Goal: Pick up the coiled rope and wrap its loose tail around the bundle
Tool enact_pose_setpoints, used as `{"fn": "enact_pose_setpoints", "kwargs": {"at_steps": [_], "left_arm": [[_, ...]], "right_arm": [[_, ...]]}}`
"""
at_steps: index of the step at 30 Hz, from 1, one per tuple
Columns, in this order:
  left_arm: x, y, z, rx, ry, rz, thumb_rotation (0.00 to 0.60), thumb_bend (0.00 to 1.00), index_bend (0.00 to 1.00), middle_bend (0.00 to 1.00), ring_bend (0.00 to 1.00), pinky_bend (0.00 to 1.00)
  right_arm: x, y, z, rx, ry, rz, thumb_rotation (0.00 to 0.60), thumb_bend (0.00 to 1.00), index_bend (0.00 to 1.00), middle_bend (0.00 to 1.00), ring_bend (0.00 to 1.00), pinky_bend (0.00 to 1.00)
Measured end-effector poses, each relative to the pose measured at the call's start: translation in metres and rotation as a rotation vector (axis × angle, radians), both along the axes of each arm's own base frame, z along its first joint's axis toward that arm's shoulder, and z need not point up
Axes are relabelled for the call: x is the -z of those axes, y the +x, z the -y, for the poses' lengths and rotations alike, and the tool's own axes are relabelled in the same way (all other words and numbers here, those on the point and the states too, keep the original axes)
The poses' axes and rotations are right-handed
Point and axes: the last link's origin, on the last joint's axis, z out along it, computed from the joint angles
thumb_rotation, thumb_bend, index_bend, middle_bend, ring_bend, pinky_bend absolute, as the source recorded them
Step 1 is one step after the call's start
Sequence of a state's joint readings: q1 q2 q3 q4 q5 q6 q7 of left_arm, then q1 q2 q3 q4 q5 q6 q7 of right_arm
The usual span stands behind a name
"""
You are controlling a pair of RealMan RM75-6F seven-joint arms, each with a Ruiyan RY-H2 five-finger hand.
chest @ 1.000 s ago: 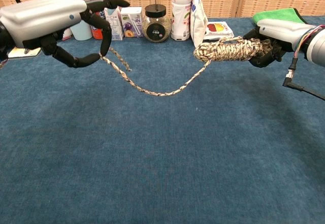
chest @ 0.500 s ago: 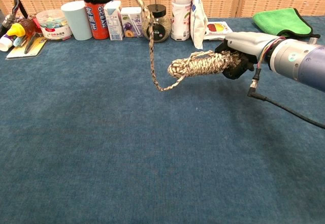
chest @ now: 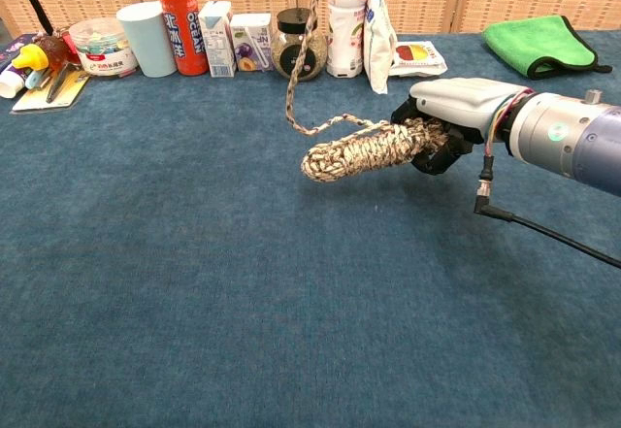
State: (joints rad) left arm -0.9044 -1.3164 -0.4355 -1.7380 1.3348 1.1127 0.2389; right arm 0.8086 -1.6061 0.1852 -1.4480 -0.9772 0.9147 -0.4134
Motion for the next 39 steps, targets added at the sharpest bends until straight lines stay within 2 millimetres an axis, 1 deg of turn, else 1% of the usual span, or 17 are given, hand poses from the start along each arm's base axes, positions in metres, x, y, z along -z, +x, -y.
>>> {"fn": "enact_pose_setpoints", "kwargs": {"at_steps": [2,4,7,10,15,19,25,30,35,39], "left_arm": [[-0.007,0.005,-0.008,-0.011,0.044,-0.004,0.600,0.44,0.65,0.00,0.00,0.00],[-0.012,0.006,-0.017,-0.027,0.082,-0.009,0.600,0.44,0.65,0.00,0.00,0.00],[-0.018,0.002,-0.033,-0.068,0.139,-0.015,0.600,0.44,0.65,0.00,0.00,0.00],[-0.021,-0.005,-0.047,-0.107,0.175,-0.020,0.600,0.44,0.65,0.00,0.00,0.00],[-0.019,-0.019,-0.062,-0.153,0.213,-0.044,0.600,0.44,0.65,0.00,0.00,0.00],[-0.007,-0.038,-0.070,-0.183,0.223,-0.095,0.600,0.44,0.65,0.00,0.00,0.00],[0.017,-0.066,-0.071,-0.191,0.203,-0.172,0.600,0.44,0.65,0.00,0.00,0.00],[0.038,-0.088,-0.066,-0.189,0.164,-0.212,0.600,0.44,0.65,0.00,0.00,0.00],[0.058,-0.104,-0.058,-0.166,0.124,-0.236,0.600,0.44,0.65,0.00,0.00,0.00],[0.067,-0.112,-0.050,-0.142,0.102,-0.253,0.600,0.44,0.65,0.00,0.00,0.00]], "right_arm": [[-0.001,0.001,-0.003,-0.011,0.012,0.008,0.600,0.70,0.62,0.61,0.47,0.69],[-0.003,0.002,-0.007,-0.023,0.028,0.024,0.600,0.70,0.62,0.61,0.47,0.69],[-0.007,0.003,-0.012,-0.035,0.056,0.056,0.600,0.70,0.62,0.61,0.47,0.69],[-0.012,0.004,-0.017,-0.038,0.092,0.094,0.600,0.70,0.62,0.61,0.47,0.69],[-0.022,0.008,-0.027,-0.022,0.152,0.177,0.600,0.70,0.62,0.61,0.47,0.69],[-0.033,0.015,-0.033,0.017,0.195,0.270,0.600,0.71,0.62,0.61,0.47,0.69],[-0.054,0.029,-0.036,0.116,0.244,0.424,0.600,0.72,0.63,0.61,0.47,0.69],[-0.066,0.036,-0.034,0.191,0.238,0.508,0.600,0.72,0.63,0.61,0.48,0.69],[-0.074,0.040,-0.032,0.285,0.213,0.581,0.600,0.73,0.63,0.62,0.48,0.70],[-0.080,0.044,-0.025,0.350,0.148,0.617,0.600,0.74,0.63,0.62,0.48,0.70]]}}
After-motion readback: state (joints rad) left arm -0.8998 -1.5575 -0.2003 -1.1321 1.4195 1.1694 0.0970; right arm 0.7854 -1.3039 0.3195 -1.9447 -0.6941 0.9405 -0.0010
